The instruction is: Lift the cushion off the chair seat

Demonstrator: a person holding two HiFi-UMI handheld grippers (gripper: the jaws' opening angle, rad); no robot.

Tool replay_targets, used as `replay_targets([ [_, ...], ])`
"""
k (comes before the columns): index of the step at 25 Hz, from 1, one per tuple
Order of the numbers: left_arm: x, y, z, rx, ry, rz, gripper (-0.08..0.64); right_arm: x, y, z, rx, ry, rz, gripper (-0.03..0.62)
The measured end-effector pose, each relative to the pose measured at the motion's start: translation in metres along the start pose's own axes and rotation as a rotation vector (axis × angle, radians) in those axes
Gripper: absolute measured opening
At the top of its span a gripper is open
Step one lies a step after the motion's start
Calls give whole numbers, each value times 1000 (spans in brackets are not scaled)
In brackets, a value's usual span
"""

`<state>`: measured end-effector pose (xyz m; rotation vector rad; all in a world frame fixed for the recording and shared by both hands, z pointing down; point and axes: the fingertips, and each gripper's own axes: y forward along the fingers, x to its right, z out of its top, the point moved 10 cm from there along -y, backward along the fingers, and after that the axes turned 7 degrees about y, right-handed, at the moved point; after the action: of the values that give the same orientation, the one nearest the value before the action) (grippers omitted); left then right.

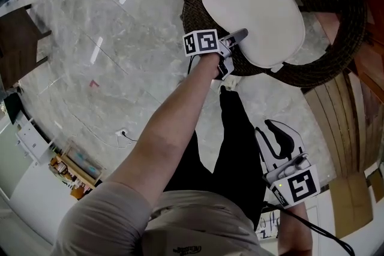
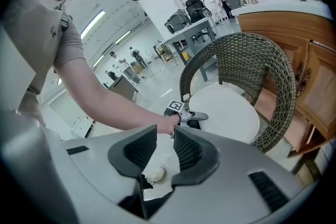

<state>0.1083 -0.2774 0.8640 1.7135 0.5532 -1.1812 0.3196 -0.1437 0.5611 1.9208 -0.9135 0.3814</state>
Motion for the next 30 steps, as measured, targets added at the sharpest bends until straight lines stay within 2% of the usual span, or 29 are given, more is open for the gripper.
replay_targets([
  [10, 7, 7, 1, -13, 4, 2, 146, 5, 1, -1, -1, 5, -4, 107],
  [17, 26, -6, 3, -12, 18, -1, 110, -3, 1, 7, 18, 12, 2, 107],
  [24, 50, -40, 7, 15, 17, -13, 103, -20, -6, 16, 61, 1, -14, 106],
  [30, 79, -93, 13, 21, 55, -24, 98, -47, -15, 23, 104, -19, -29, 98],
])
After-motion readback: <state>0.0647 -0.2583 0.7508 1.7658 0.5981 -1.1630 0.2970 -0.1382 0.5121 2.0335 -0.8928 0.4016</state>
